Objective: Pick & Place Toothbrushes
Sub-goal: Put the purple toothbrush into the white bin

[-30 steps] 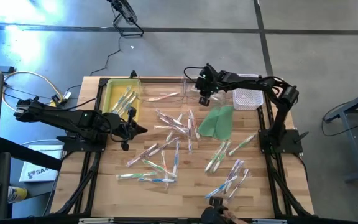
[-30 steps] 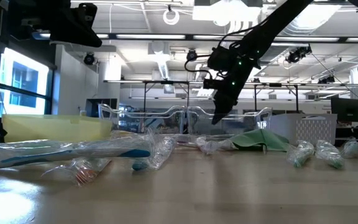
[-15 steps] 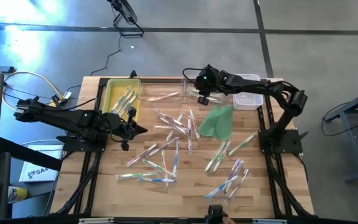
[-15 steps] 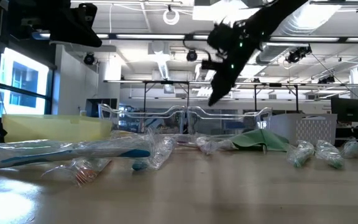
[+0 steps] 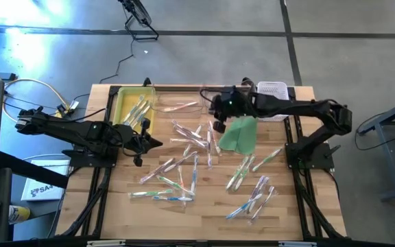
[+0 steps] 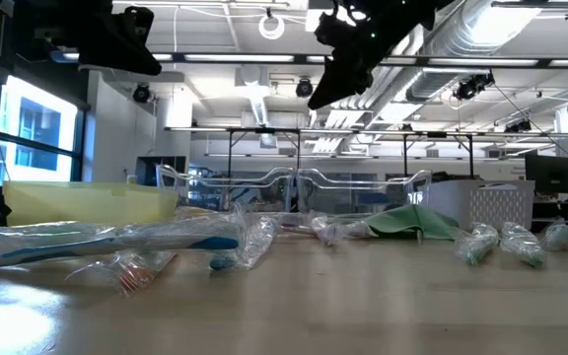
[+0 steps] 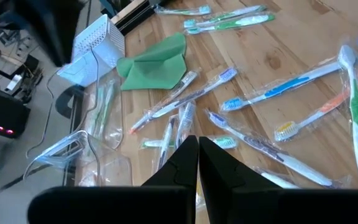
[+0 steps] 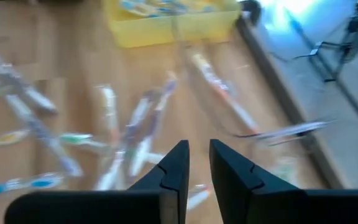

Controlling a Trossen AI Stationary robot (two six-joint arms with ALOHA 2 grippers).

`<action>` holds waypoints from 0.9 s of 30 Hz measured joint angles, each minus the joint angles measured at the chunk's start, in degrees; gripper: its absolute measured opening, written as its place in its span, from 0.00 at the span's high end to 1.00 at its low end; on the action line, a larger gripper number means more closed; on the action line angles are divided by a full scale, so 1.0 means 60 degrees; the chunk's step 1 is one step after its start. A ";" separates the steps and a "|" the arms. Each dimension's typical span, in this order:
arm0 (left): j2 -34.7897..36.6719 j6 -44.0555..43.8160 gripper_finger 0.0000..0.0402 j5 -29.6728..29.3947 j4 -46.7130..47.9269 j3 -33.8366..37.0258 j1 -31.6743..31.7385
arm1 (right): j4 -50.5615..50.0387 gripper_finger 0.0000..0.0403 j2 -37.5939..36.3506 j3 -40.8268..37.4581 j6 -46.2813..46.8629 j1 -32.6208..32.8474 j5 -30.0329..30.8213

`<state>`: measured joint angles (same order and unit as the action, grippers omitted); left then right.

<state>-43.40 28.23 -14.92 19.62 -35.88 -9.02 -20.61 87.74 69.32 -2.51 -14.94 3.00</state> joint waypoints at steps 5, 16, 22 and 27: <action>0.0000 0.0000 0.98 0.0000 0.0004 0.0000 0.0000 | -0.1013 0.86 0.0000 0.0000 0.0714 0.0741 -0.0098; 0.0001 0.0000 0.98 0.0003 0.0002 -0.0002 0.0000 | -0.2578 0.87 0.0000 -0.0004 0.0749 0.2047 -0.0084; 0.0004 0.0000 0.98 0.0004 0.0000 0.0000 0.0000 | -0.1925 0.87 0.0000 -0.0004 0.0802 0.2449 -0.0075; 0.0002 -0.0007 0.98 0.0004 0.0000 0.0000 0.0000 | -0.1110 0.87 0.0000 -0.0004 0.2421 0.2635 -0.0068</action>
<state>-43.38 28.18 -14.90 19.62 -35.88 -9.02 -27.27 87.74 69.30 12.01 0.87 2.59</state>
